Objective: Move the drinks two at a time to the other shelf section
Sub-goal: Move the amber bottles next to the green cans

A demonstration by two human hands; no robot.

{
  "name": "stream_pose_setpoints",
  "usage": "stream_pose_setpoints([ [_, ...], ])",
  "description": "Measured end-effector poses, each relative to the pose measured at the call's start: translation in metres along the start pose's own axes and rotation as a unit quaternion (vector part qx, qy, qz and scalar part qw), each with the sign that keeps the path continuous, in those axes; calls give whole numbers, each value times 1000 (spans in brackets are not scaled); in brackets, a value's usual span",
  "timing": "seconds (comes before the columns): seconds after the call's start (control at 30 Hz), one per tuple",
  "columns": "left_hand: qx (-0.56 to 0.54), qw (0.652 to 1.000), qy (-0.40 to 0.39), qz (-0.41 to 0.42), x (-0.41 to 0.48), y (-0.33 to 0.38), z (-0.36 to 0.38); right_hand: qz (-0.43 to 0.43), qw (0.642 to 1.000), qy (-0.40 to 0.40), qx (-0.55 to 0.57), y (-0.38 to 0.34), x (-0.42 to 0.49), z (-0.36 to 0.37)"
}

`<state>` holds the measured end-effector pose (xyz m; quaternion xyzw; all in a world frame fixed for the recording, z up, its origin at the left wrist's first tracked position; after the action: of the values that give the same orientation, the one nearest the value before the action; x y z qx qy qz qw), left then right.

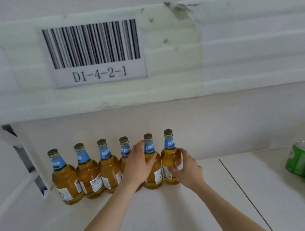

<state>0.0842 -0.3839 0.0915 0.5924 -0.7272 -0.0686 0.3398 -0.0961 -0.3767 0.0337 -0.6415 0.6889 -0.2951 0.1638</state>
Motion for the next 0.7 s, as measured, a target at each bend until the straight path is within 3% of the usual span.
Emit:
stream_pose_setpoints([
  [0.2, -95, 993, -39, -56, 15, -10, 16, 27, 985, -31, 167, 3, 20, 13],
  [0.7, -123, 988, -62, -73, 2, -2, 17, 62, 955, 1, 291, 24, -7, 11],
])
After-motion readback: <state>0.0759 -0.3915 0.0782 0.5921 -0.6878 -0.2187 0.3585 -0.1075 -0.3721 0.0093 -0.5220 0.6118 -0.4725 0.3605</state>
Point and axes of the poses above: each hand's wrist, its own x-axis towards the middle knuckle, its own z-axis out of the palm, y = z × x, the point moved 7 cm from there along x, towards the middle knuckle, and after that the axes turned 4 degrees about -x, right-handed, at the moved point
